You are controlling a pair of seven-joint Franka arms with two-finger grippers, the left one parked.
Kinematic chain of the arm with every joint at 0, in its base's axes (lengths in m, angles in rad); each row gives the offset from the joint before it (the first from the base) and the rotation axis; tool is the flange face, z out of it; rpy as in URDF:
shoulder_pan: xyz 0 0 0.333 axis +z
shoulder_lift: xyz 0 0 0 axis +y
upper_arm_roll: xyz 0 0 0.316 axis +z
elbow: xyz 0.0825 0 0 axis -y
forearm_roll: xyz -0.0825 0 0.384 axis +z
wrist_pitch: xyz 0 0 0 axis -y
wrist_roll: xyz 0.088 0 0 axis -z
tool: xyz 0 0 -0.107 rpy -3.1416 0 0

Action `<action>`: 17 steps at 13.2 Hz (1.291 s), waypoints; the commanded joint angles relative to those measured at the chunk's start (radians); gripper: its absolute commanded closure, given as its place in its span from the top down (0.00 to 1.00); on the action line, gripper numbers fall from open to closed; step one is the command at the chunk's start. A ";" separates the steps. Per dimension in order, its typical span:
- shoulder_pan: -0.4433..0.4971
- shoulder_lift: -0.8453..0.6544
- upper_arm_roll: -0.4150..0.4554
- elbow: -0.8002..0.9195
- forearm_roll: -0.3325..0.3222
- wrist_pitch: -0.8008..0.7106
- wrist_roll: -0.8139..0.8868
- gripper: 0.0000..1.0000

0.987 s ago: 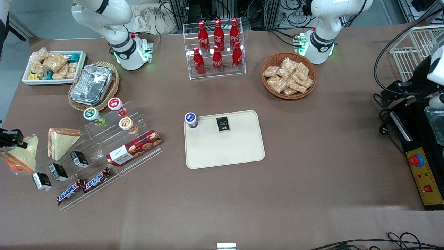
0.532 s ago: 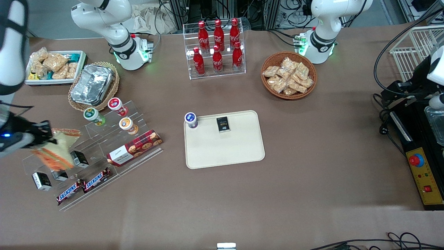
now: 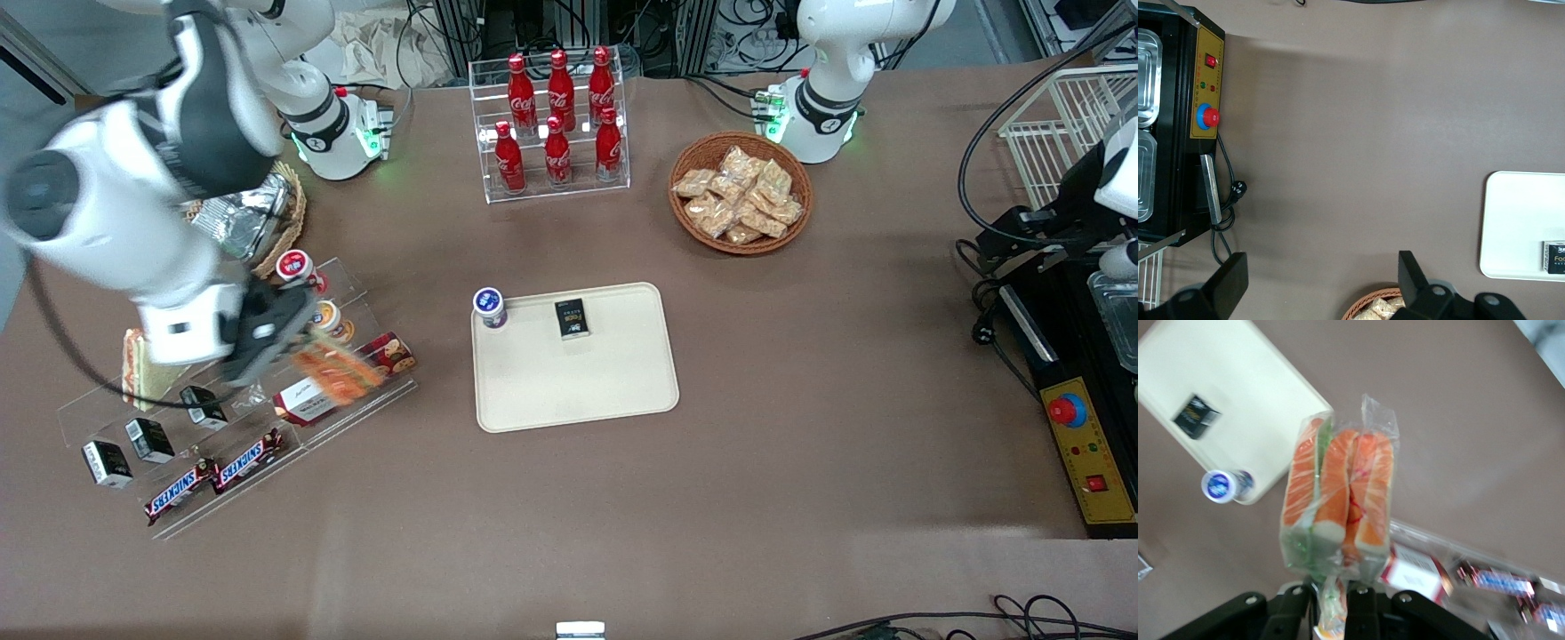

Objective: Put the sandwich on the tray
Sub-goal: 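Carry the sandwich over the cream tray with the right gripper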

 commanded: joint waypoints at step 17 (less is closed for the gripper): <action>0.248 0.568 0.126 0.020 0.108 0.794 -0.408 0.00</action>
